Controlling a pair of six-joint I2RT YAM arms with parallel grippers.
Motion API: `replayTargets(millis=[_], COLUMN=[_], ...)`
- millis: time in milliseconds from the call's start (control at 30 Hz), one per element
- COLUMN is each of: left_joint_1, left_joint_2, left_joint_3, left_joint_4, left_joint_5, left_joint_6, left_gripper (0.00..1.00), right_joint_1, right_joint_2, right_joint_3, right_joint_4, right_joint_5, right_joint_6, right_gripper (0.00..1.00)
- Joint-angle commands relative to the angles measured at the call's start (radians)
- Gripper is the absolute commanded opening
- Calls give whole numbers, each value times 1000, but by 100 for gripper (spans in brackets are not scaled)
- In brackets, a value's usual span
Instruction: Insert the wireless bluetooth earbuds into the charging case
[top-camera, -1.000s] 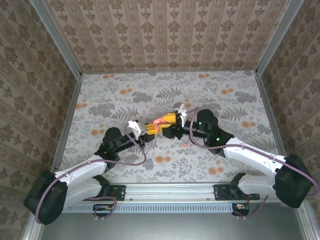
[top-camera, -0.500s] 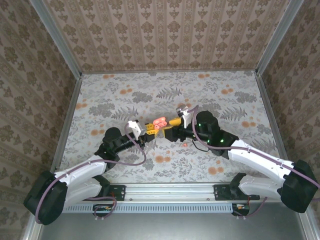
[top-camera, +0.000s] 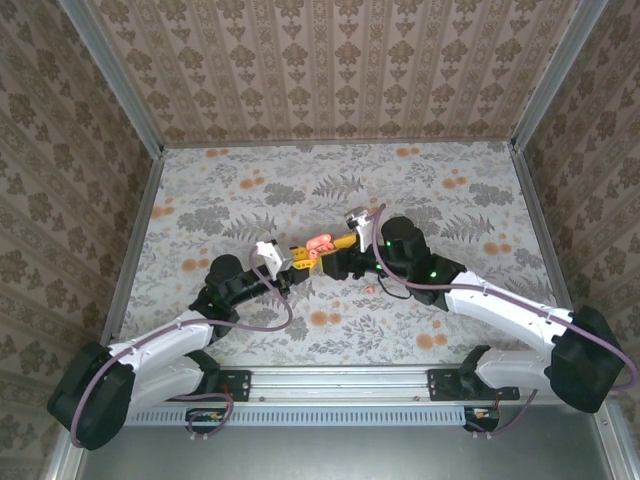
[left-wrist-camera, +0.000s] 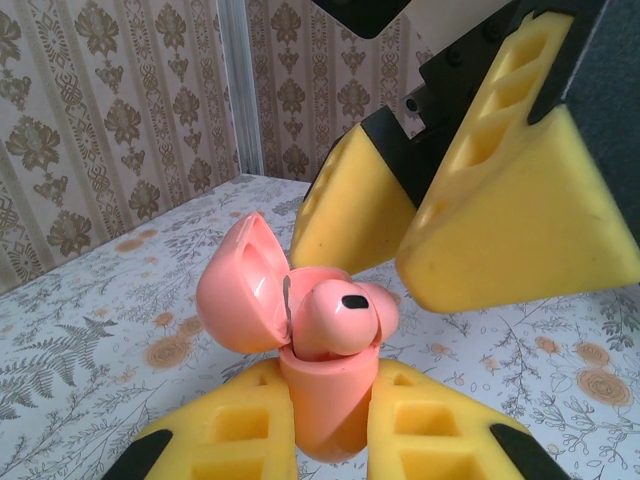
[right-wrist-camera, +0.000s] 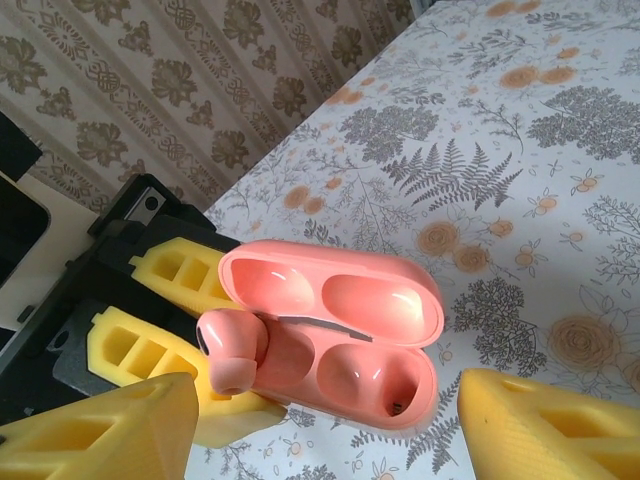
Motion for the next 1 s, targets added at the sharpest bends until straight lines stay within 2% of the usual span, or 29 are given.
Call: replayTargets(millis=[0, 500, 967], left_joint_1=[-5, -6, -6], left_joint_2=[-27, -52, -62], left_joint_3=[34, 26, 19], left_joint_4=[1, -15, -22], left_joint_5=[5, 0, -10], left_joint_6=[-3, -4, -3], left_gripper=[4, 5, 5], right_joint_1=[6, 3, -9], right_joint_2=[17, -9, -50], right_joint_3=[35, 10, -5], right_joint_4=[14, 29, 24], right_joint_5=[-10, 92, 96], right_joint_6=[11, 15, 15], right_gripper=[71, 70, 70])
